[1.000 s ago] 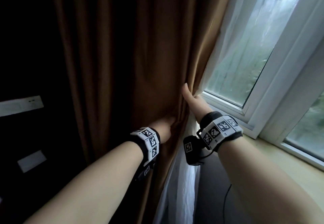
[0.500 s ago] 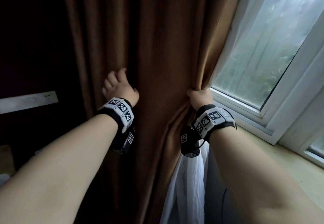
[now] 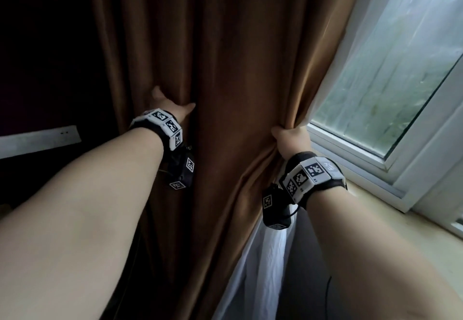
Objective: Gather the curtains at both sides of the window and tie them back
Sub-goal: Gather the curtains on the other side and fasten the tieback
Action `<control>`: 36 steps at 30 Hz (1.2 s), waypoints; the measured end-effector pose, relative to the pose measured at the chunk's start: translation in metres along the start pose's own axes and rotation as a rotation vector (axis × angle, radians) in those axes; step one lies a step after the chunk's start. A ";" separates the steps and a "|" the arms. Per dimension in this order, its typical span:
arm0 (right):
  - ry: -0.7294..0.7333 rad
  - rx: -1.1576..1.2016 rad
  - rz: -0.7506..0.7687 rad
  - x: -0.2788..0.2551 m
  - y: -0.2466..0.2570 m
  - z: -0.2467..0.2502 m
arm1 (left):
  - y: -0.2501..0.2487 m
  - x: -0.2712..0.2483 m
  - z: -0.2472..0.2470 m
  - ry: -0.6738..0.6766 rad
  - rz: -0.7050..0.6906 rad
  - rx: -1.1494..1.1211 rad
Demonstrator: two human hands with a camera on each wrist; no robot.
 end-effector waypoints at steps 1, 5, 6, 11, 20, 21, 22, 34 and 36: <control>-0.006 -0.005 -0.005 0.002 -0.001 0.001 | -0.001 0.003 -0.002 0.005 -0.014 0.067; -0.014 -0.035 -0.032 0.010 -0.004 0.002 | -0.008 0.008 0.001 -0.069 -0.132 0.224; -0.012 -0.040 -0.039 0.012 -0.004 0.001 | -0.007 0.005 0.001 -0.068 -0.146 0.211; -0.009 -0.033 -0.047 0.020 -0.002 -0.005 | -0.010 -0.048 -0.009 -0.008 -0.356 0.095; 0.011 0.010 -0.014 0.013 0.003 -0.014 | -0.016 -0.133 -0.009 0.404 -0.443 -0.590; 0.015 0.023 -0.008 0.012 0.004 -0.015 | -0.018 -0.138 -0.011 0.437 -0.418 -0.629; 0.029 0.034 -0.006 0.008 0.005 -0.015 | -0.018 -0.142 -0.014 0.460 -0.404 -0.647; 0.415 0.501 -0.053 -0.036 0.011 -0.005 | -0.030 -0.180 -0.090 0.576 -0.497 0.176; 0.399 0.463 0.007 -0.037 0.015 -0.002 | -0.030 -0.185 -0.097 0.564 -0.532 0.311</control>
Point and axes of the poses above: each hand's wrist, its own x-axis towards the middle knuckle, its own z-axis out of the back of the hand, y = z × x, the point moved 4 cm from there along x, towards the middle knuckle, and after that the axes turned 1 degree about -y, right-handed, at the moved point
